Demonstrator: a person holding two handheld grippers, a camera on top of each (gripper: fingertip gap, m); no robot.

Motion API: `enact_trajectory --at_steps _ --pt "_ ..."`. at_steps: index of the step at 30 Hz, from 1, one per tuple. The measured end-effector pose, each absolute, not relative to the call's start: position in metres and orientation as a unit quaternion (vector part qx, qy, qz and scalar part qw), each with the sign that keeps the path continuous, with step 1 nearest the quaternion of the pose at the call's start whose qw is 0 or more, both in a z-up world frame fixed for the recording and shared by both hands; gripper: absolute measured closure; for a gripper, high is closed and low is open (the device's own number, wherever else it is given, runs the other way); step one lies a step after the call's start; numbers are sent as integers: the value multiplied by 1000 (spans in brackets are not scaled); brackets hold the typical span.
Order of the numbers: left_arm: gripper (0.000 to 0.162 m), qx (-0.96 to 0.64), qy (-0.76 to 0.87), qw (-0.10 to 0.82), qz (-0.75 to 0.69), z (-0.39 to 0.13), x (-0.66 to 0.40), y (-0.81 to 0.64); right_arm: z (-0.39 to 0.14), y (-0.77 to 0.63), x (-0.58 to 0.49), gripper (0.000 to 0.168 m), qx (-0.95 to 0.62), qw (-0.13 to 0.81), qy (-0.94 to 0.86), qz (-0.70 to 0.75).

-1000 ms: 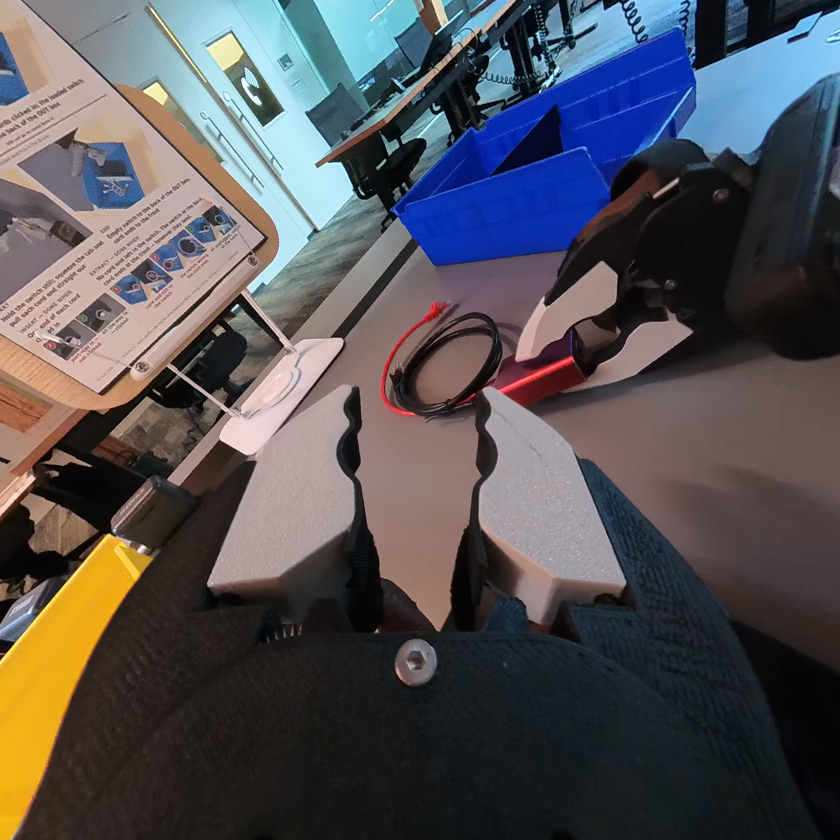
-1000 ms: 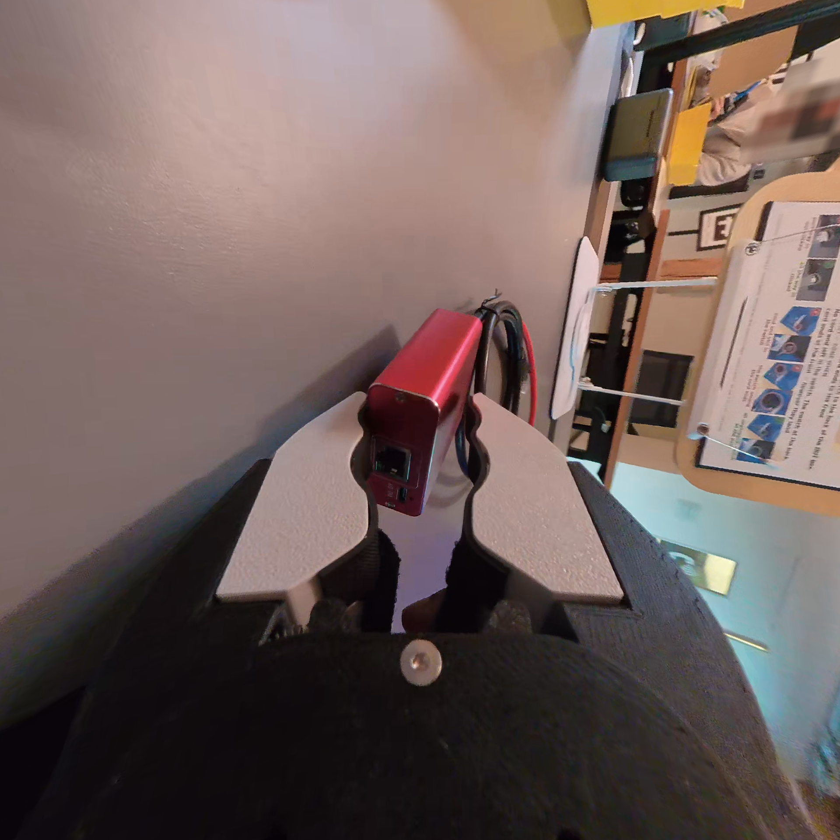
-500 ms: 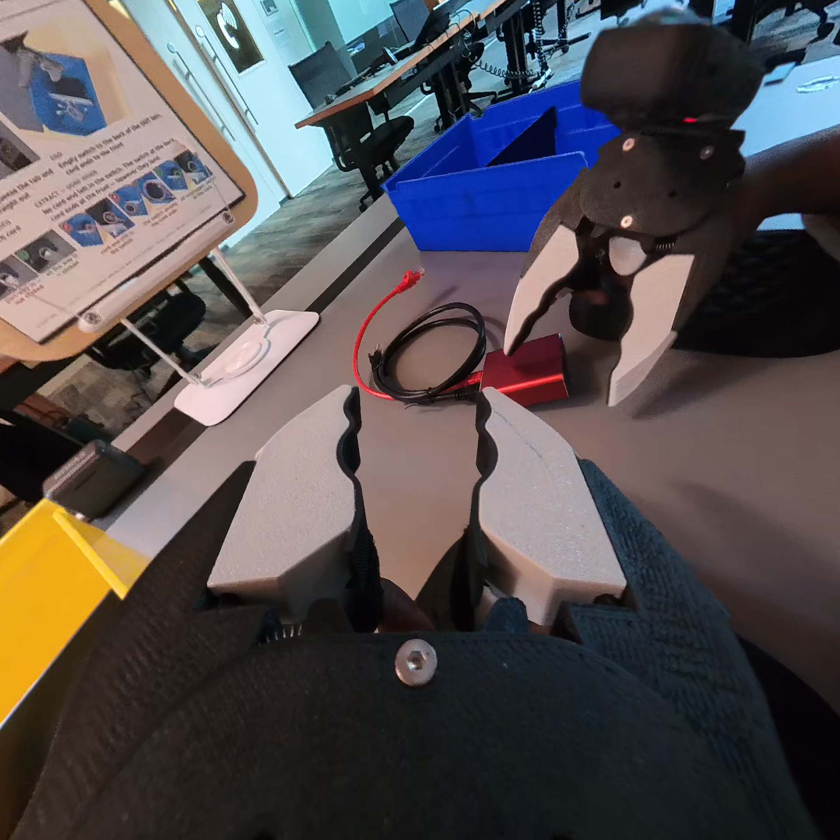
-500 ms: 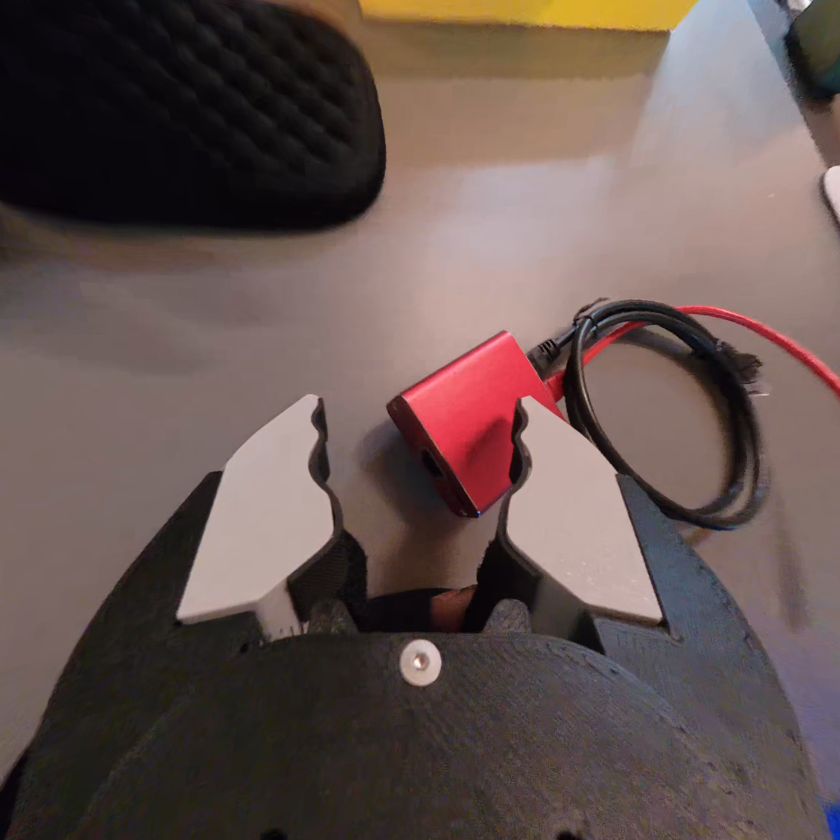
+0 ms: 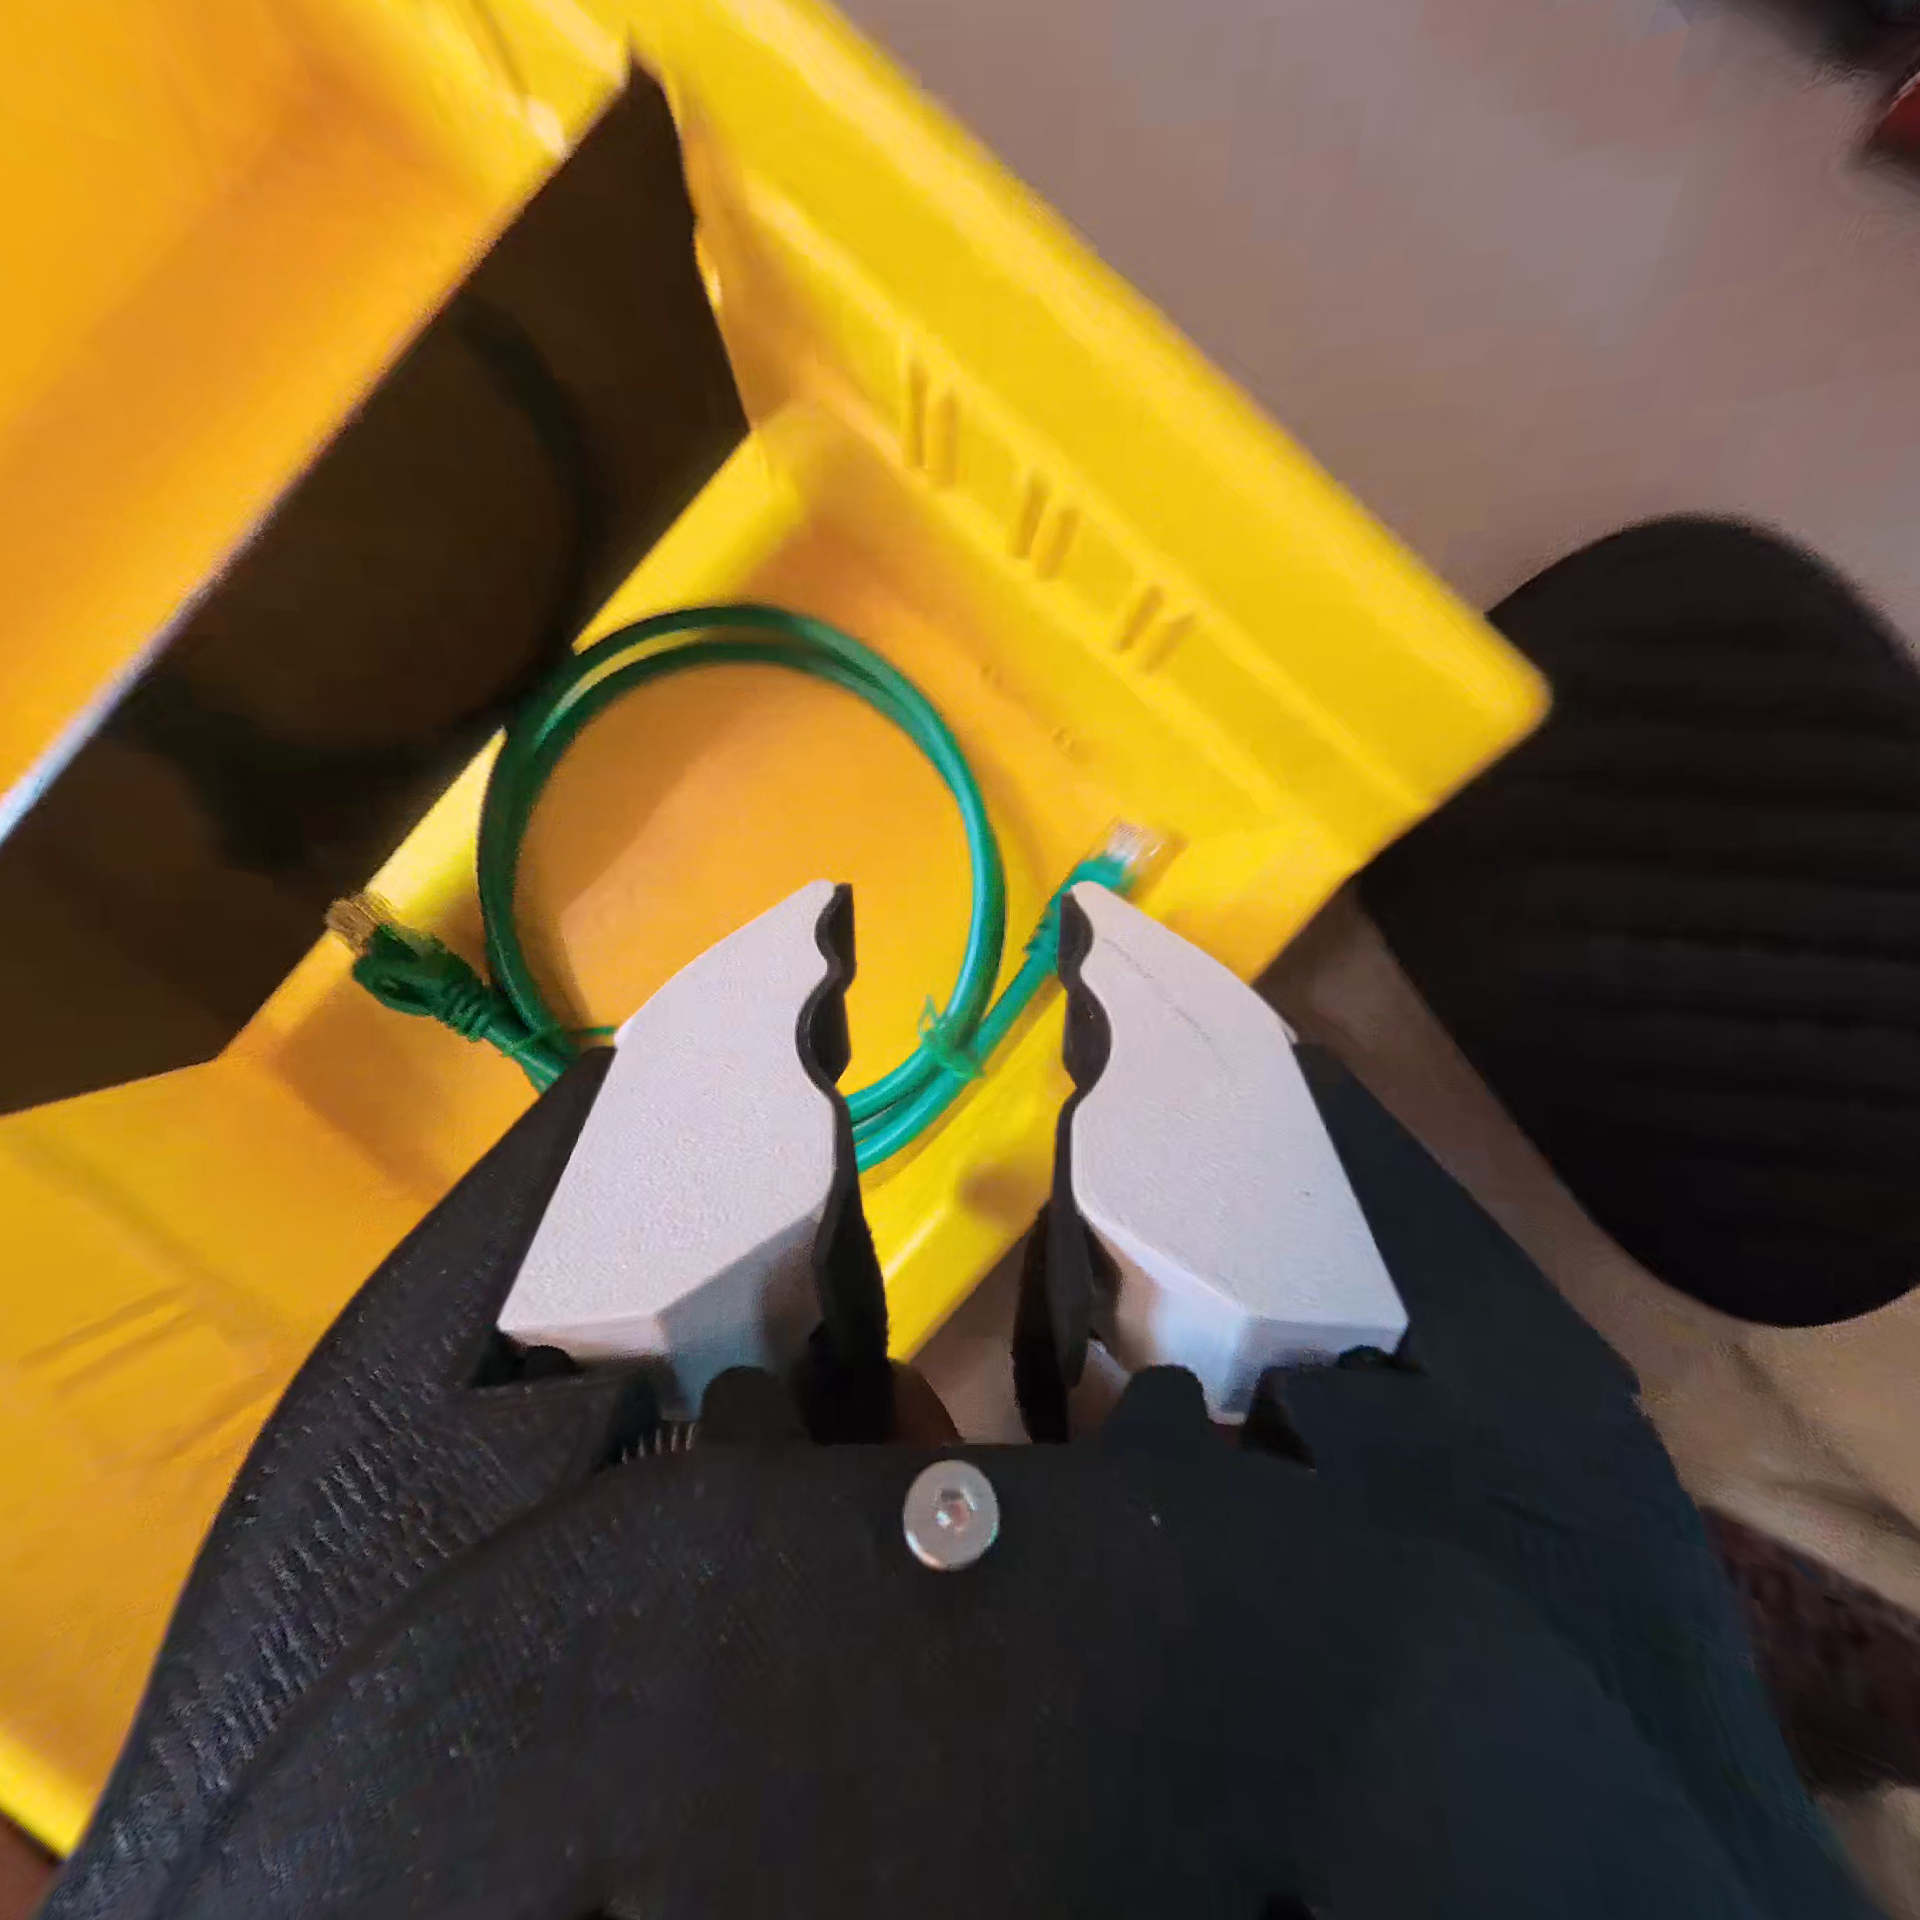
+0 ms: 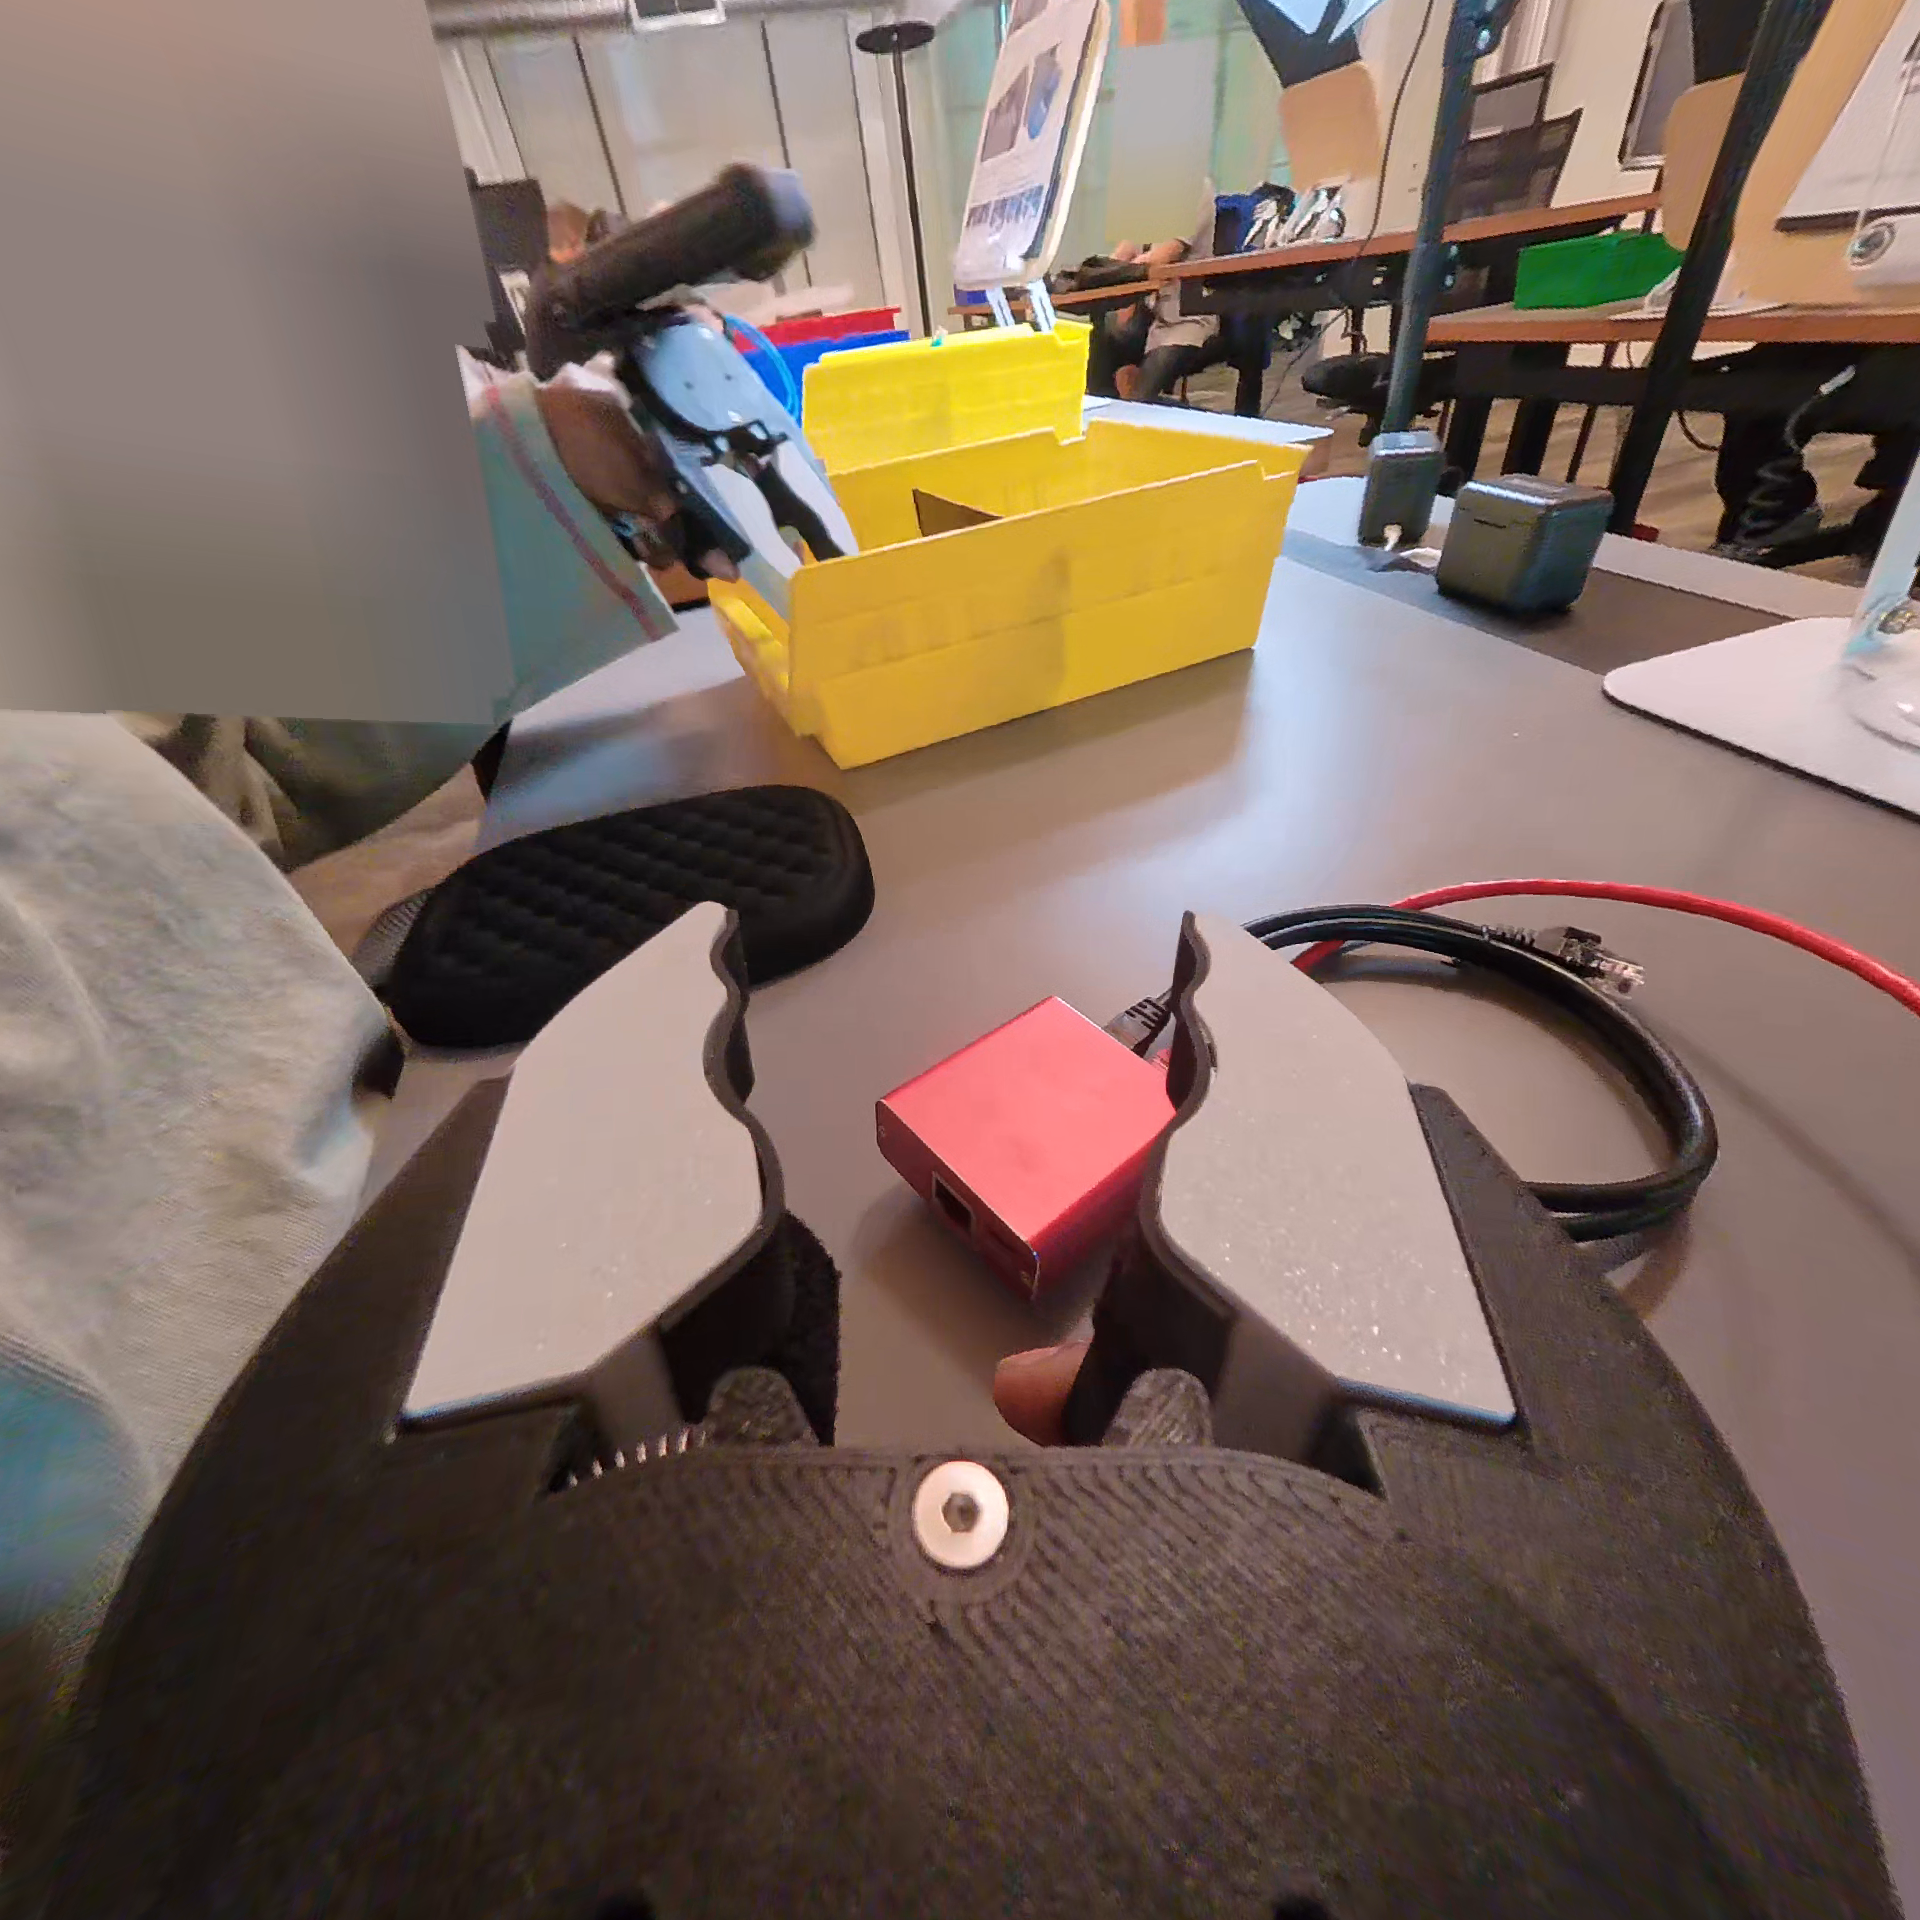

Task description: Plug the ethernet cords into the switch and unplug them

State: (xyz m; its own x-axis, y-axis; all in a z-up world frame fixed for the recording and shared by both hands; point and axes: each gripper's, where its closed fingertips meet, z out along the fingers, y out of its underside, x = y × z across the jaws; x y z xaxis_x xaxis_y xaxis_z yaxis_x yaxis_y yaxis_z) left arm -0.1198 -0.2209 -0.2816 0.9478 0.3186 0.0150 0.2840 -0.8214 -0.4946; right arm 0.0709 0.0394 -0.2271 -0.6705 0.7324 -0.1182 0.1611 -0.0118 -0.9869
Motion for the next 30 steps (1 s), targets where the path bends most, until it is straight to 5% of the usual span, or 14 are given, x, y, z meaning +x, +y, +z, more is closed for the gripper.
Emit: enact_trajectory --at_steps 6,9,12,30 --pt "126 -972 -164 167 7 -320 -127 -218 -229 38 71 91 -333 243 -676 612" --pt "152 -969 -158 188 -29 -320 -119 -210 -231 38 71 91 -331 247 -680 605" --pt "156 -964 -160 211 -18 -315 -118 -210 -233 36 71 92 -330 249 -687 598" --pt "156 -719 -80 667 182 -101 -65 -181 -233 31 72 99 -317 280 -699 577"
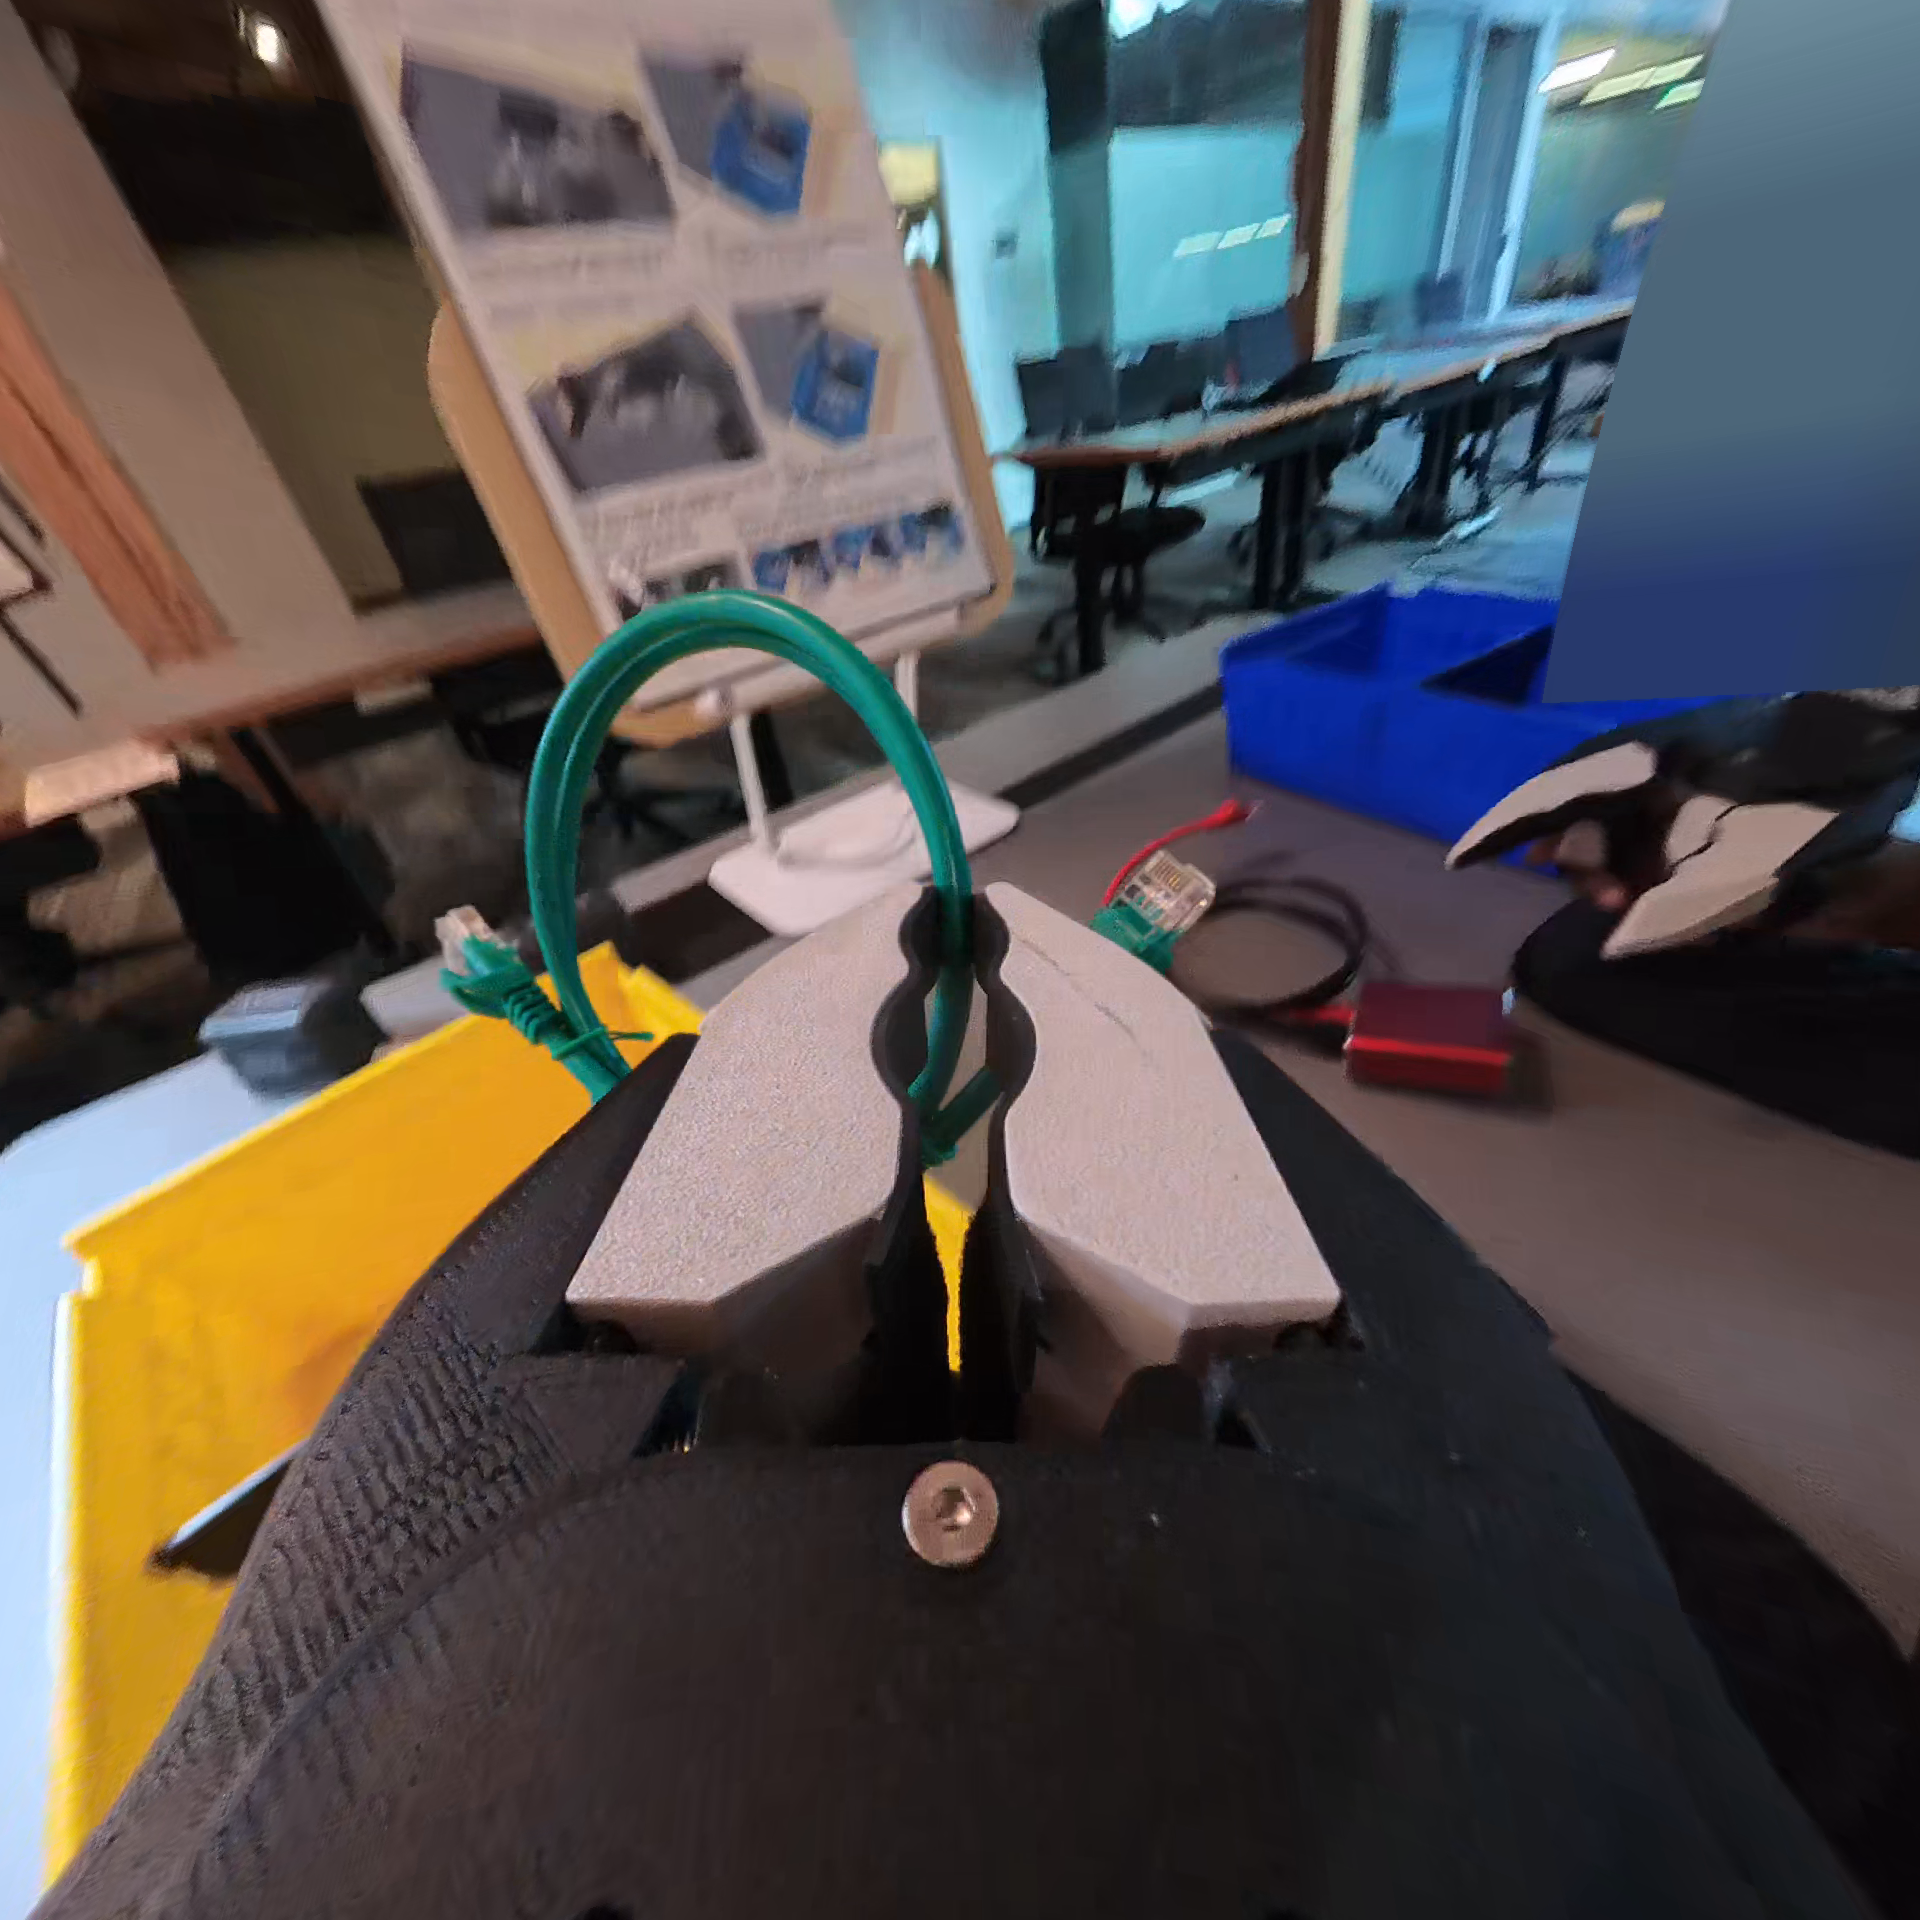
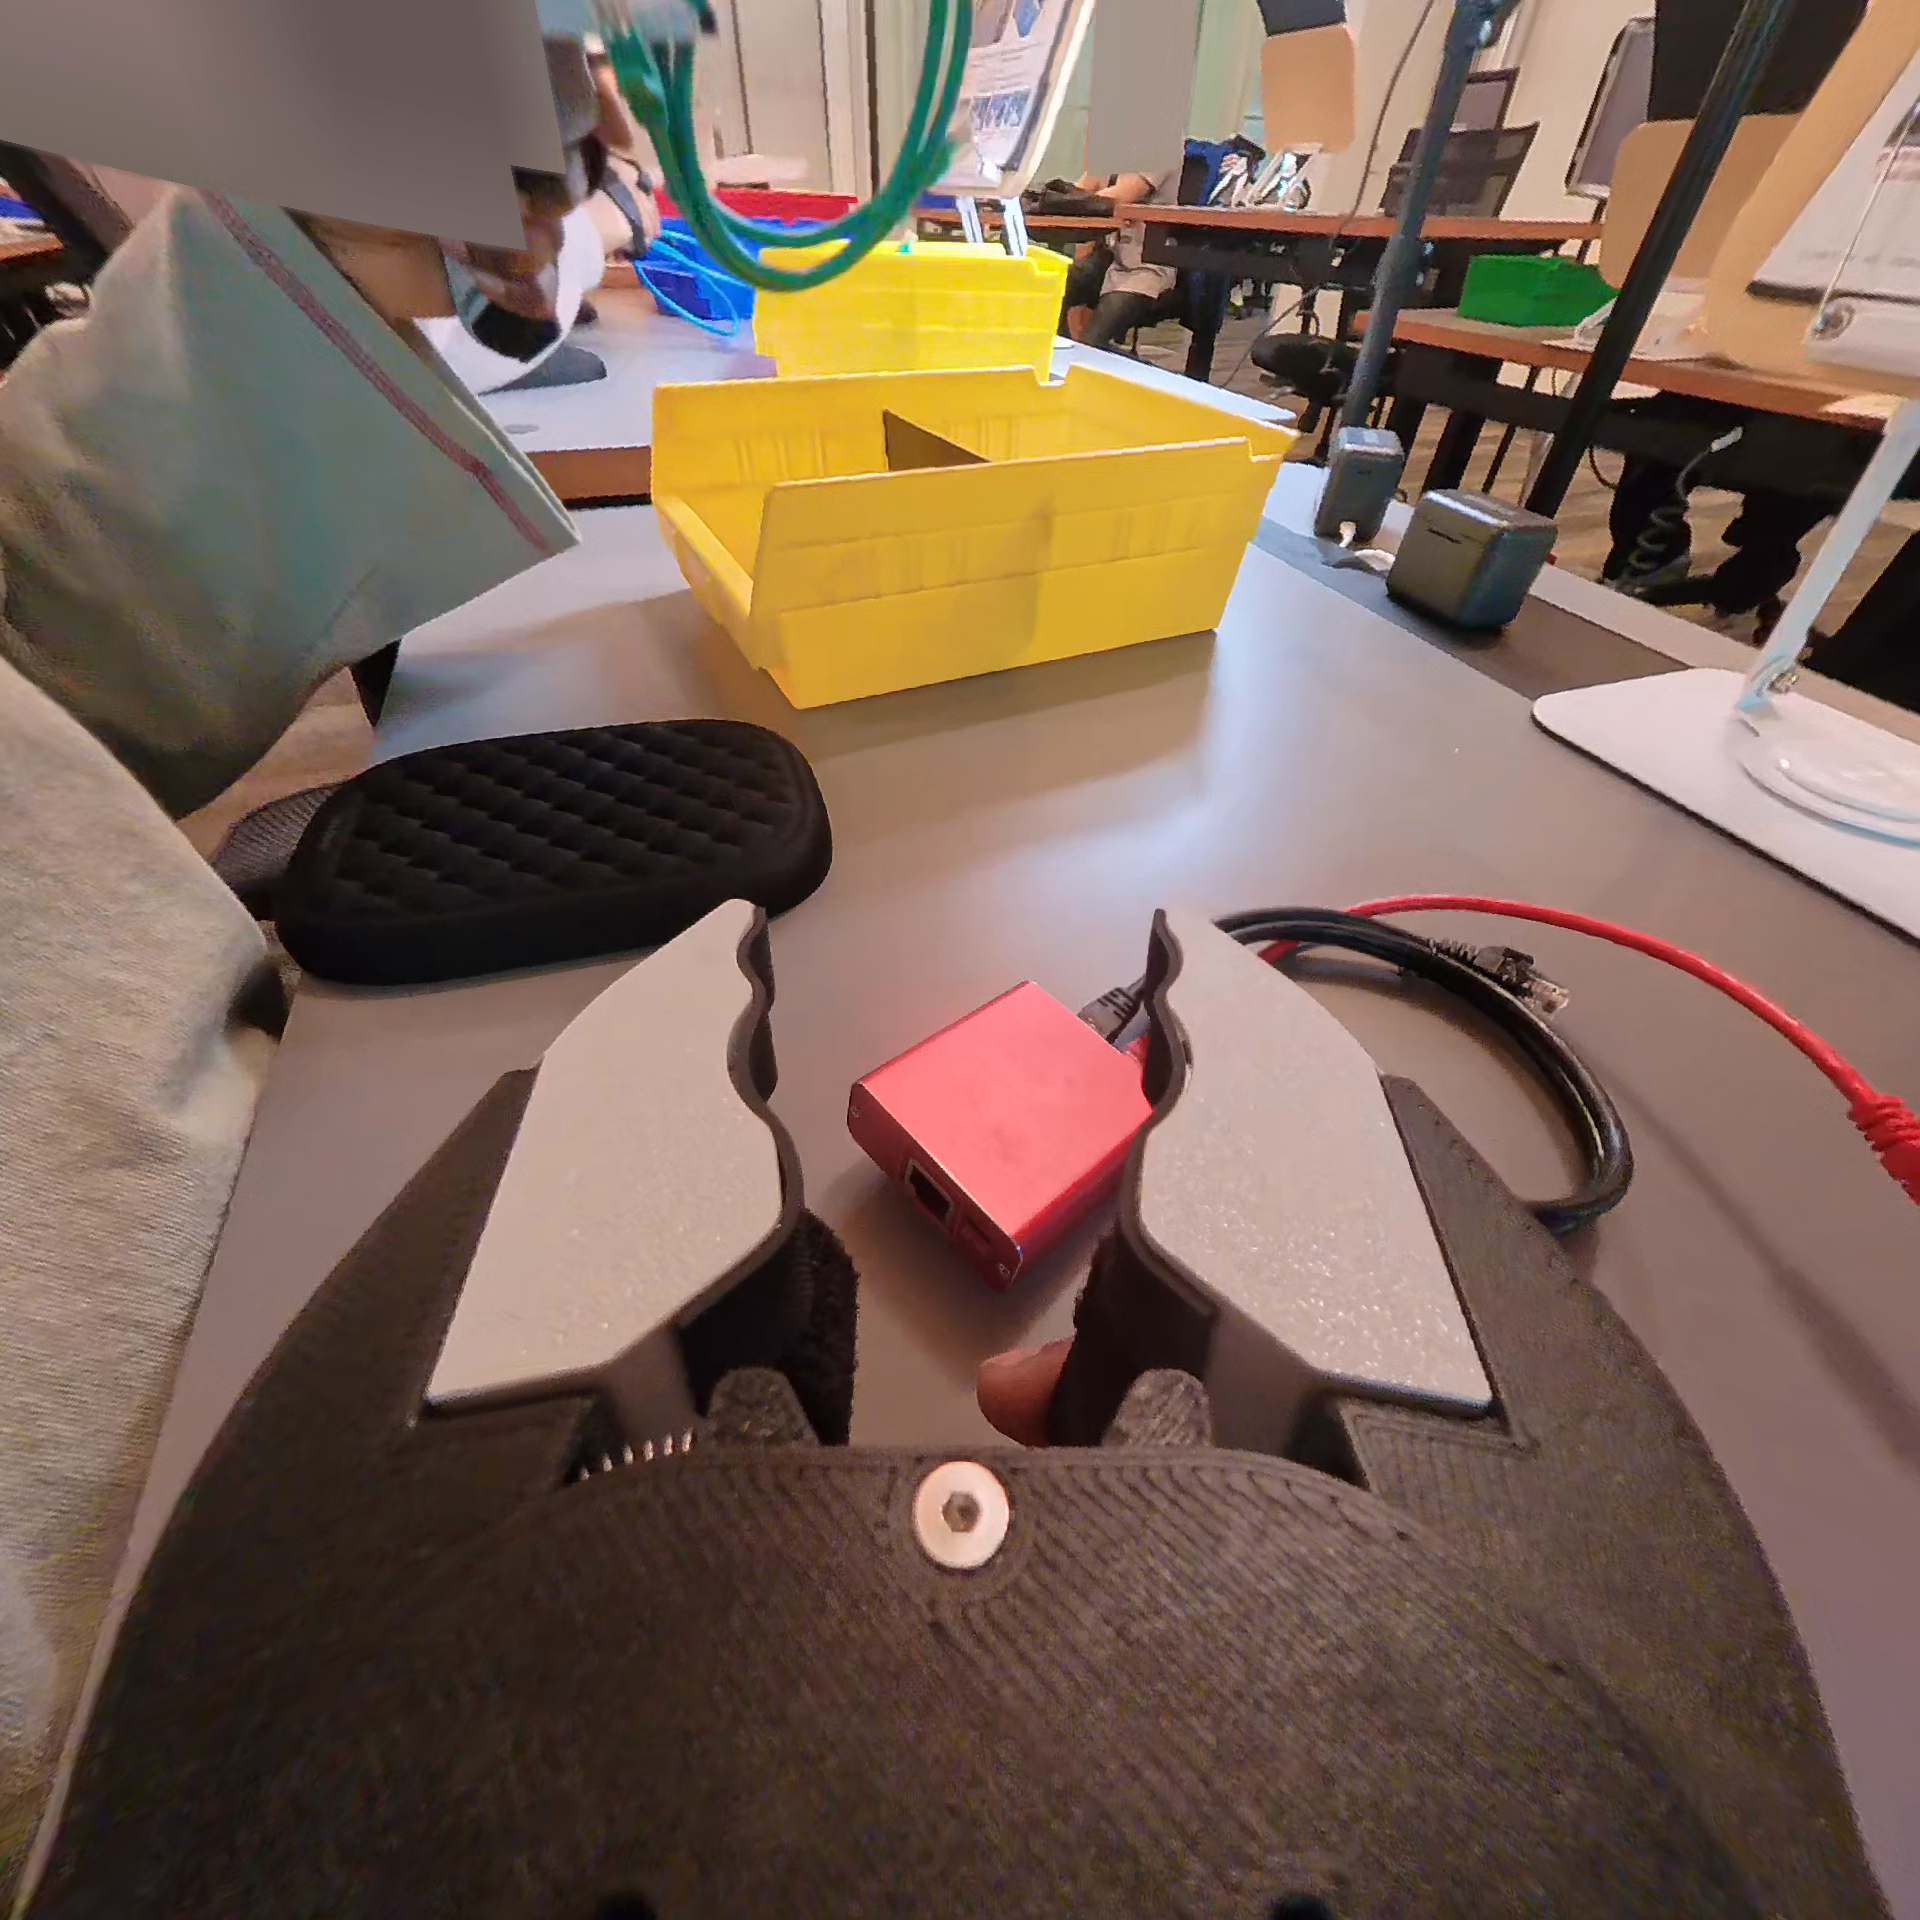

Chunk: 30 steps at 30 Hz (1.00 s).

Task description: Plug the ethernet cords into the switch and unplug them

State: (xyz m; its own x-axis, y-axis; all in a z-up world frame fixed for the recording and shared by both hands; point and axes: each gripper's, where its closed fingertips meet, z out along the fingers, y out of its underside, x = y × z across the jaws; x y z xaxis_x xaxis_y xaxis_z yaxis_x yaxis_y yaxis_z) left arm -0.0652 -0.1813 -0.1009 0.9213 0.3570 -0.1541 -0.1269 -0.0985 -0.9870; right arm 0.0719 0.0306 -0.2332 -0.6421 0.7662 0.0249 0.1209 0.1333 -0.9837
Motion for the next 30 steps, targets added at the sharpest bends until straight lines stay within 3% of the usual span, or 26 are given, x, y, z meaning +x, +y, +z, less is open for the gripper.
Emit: enact_trajectory --at_steps 3,8,13,17,21,24,28,30 --pt "156 -696 -45 697 163 -86 -36 -160 -225 25 75 105 -286 311 -699 577" --pt "156 -766 7 635 105 -126 8 -109 -184 -9 90 123 -159 381 -700 583" --pt "156 -803 46 586 99 -151 36 -78 -152 -55 103 125 -42 420 -713 560" --pt "156 -815 68 571 74 -161 51 -64 -157 -80 97 127 26 468 -745 475" --pt "156 -821 76 564 43 -166 59 -59 -170 -83 84 151 48 496 -762 413" --pt "155 -817 82 567 57 -166 56 -58 -170 -85 84 152 22 473 -763 440" --pt "122 -714 120 663 189 -125 42 -64 -150 -67 76 154 -128 369 -704 594" --pt "121 -667 178 686 230 -113 55 -69 -142 -53 69 154 -219 273 -638 686"
